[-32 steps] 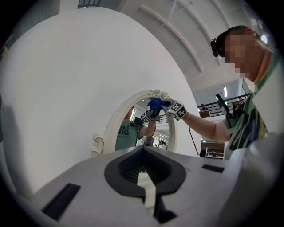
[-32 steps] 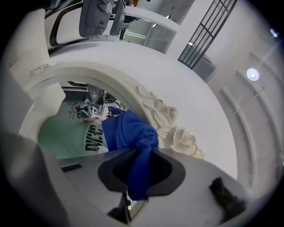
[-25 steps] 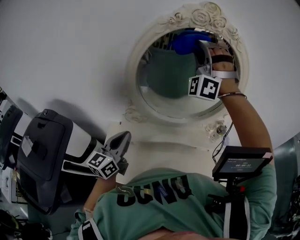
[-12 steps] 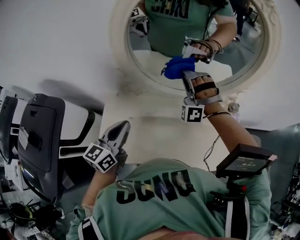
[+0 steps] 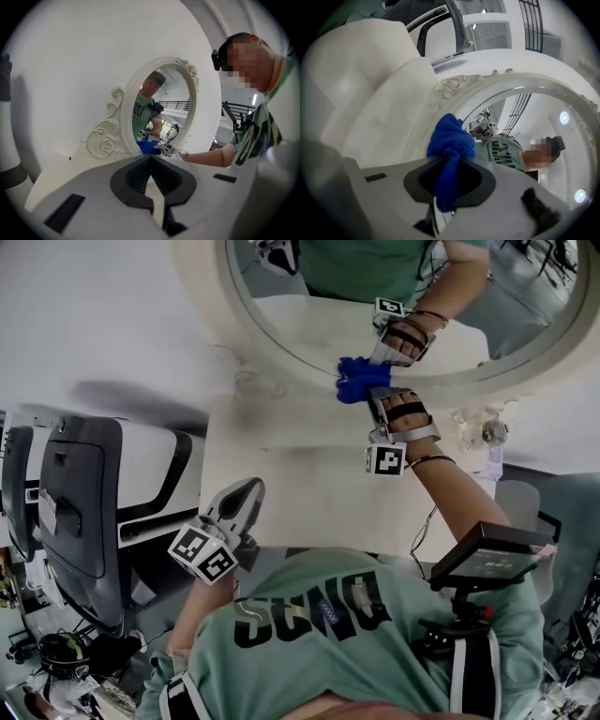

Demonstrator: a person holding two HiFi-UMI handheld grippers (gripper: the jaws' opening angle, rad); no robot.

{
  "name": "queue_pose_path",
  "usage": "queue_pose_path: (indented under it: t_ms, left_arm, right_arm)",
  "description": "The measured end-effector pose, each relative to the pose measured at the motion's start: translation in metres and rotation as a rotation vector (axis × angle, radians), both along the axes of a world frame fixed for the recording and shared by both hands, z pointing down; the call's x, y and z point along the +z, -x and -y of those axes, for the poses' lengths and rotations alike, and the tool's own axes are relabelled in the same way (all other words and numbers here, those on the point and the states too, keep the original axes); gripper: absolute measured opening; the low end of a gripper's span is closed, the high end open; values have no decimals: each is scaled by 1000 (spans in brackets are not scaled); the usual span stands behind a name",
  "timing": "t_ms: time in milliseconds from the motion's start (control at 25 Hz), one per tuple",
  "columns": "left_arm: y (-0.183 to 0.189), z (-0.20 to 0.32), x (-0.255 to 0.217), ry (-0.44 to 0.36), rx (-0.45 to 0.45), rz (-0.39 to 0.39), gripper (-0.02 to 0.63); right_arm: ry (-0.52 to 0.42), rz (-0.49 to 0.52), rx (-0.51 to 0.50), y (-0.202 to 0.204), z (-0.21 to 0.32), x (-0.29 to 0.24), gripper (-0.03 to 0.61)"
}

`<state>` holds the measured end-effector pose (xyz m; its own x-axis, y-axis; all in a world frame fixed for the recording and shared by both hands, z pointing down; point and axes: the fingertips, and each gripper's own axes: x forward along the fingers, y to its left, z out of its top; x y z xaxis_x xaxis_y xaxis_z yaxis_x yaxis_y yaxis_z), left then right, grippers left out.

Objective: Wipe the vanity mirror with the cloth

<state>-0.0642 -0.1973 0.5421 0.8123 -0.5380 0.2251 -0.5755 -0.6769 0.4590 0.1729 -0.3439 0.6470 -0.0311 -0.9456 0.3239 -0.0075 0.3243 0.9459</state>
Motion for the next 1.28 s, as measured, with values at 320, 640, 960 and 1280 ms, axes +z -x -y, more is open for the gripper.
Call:
queue_pose_path:
  t_ms: [320, 640, 960, 1280]
  left_arm:
    - [-7, -5, -58, -138, 7, -61, 9]
    - [10, 1, -107, -295, 5, -121, 9]
    - [20, 29, -97, -352, -38, -151, 9]
    - [15, 27, -100, -340, -15, -149, 9]
  right_arm:
    - [26, -10, -25, -1, -7, -76, 55]
    - [-515, 36, -33, 0, -12, -395, 57]
    - [-695, -62, 88, -35, 29, -487, 57]
    - [-676, -1, 116, -36, 24, -489, 55]
